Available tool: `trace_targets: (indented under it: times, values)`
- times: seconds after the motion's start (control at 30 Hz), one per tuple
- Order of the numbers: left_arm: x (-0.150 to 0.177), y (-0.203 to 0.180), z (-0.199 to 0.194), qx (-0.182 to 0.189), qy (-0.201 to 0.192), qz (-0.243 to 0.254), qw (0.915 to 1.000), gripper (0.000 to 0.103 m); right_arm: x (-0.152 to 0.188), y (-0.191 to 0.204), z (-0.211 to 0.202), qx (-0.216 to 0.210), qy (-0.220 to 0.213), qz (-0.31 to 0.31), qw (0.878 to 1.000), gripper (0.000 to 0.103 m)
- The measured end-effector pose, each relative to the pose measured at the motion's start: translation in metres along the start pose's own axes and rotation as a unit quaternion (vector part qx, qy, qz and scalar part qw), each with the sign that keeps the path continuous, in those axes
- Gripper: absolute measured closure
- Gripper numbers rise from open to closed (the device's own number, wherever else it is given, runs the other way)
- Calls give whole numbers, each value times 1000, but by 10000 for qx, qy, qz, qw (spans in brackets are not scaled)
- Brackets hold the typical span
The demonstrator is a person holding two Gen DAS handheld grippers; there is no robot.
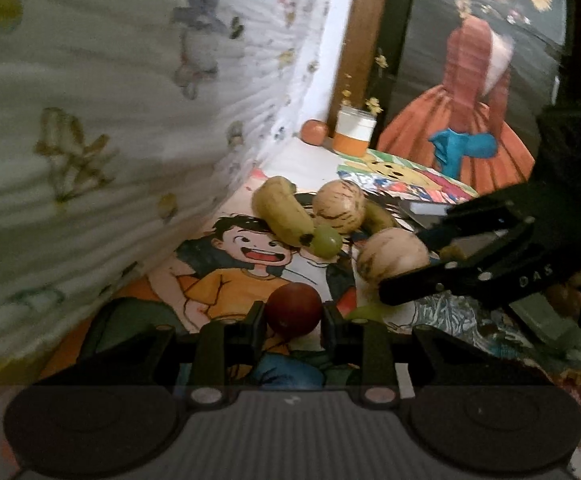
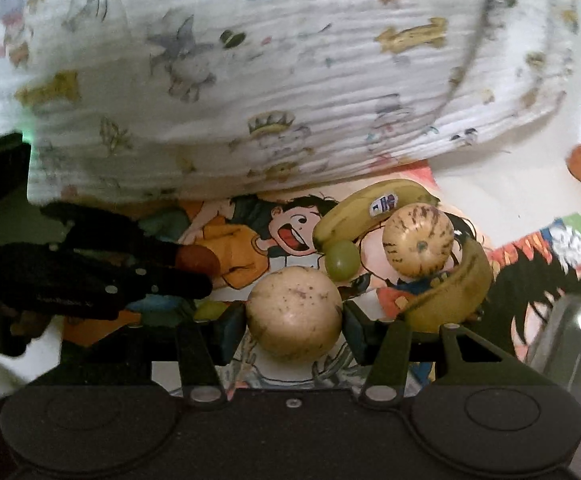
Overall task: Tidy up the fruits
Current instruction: 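Close right tool on the pale fruit while left tool closes on the red tomato, then carry both fruits to the metal tray and open both tools to set them down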
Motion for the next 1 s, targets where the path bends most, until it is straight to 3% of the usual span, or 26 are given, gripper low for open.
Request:
trace_targets:
  times: [0.4, 0.6, 1.0]
  values:
    - [-8, -9, -21, -200, -181, -301, 9992, 71, 26, -5, -48, -157, -533, 877, 9946, 49]
    - [-17, -41, -27, -73, -233, -87, 9997, 71, 52, -24, -87, 125, -673, 1197, 9904, 49]
    - [-29, -132, -7, 549, -204, 186, 9981, 71, 114, -70, -154, 985, -996, 1662, 9761, 49]
Point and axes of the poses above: each gripper's, at about its wrist camera, not at the fingertips, and z roughly the way its jaws point, y to its left, x to its underside, the point moved 10 cm from there along z, roughly the way its jaws point, and after that the axes turned 11 degrees about y, right-handed, at the moved point
